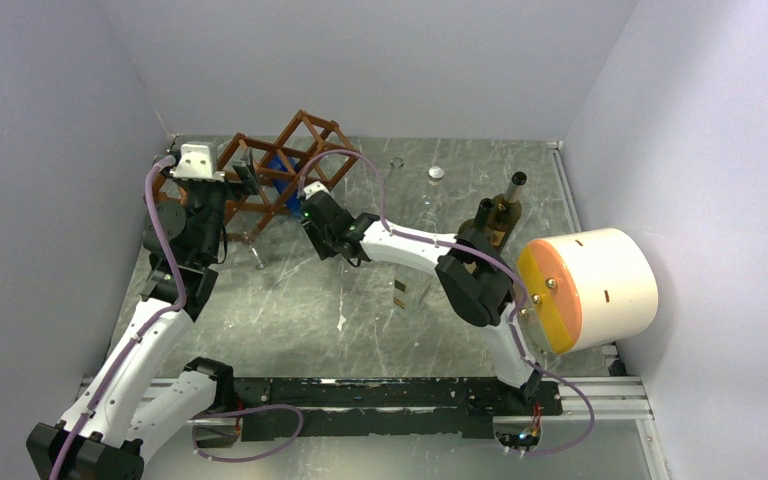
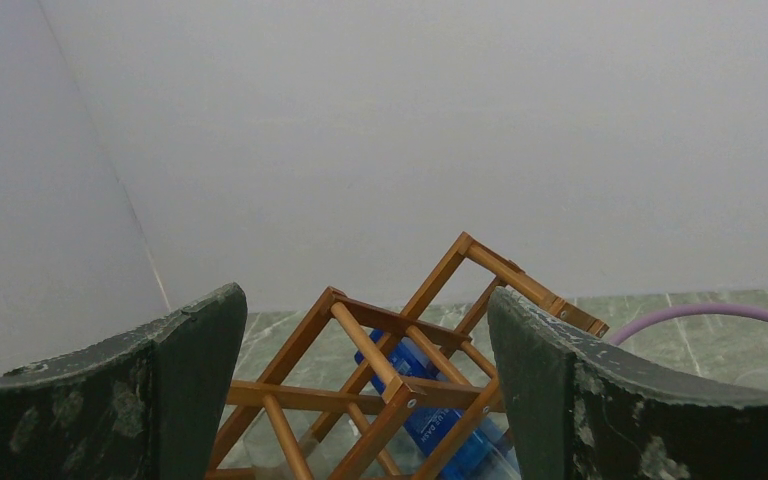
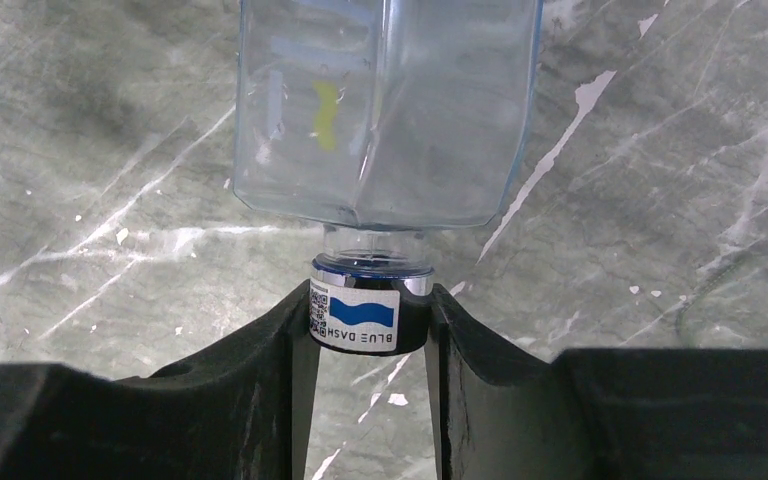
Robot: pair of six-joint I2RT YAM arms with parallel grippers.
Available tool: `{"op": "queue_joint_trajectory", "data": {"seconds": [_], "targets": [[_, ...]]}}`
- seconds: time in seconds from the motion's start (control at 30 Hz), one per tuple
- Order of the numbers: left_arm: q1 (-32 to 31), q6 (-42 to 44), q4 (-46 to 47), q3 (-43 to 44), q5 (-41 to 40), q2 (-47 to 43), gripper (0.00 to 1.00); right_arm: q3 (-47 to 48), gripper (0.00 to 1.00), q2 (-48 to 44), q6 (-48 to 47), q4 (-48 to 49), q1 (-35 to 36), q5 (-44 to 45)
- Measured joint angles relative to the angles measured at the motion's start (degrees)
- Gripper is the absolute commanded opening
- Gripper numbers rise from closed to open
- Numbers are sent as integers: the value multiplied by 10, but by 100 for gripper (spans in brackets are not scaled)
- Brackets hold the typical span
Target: Put the wine bottle on the wine rack
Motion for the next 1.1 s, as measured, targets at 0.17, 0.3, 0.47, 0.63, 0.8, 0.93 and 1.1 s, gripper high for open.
{"op": "queue_joint_trajectory", "data": {"seconds": [0.17,0.3,0.47,0.63,0.8,0.93,1.1], "targets": [[0,0,0,0,2,0,94,7,31,4,-3,0,-3,-2],[0,0,0,0,4,0,94,13,44,4,-2,4,-6,-3],[0,0,0,0,7,0,94,10,69,2,1,30,-8,-15],[0,-1,0,0,10,0,94,-1,75,-18,3,49,-9,-31],[0,-5,0,0,11,-3,94,-18,75,-76,7,49,-9,-40],[0,-9,0,0,15,-11,94,-36,74,-165,14,53,-10,-42],[0,-29,10,-5,43,-19,94,-94,72,-316,31,61,-10,-13]]}}
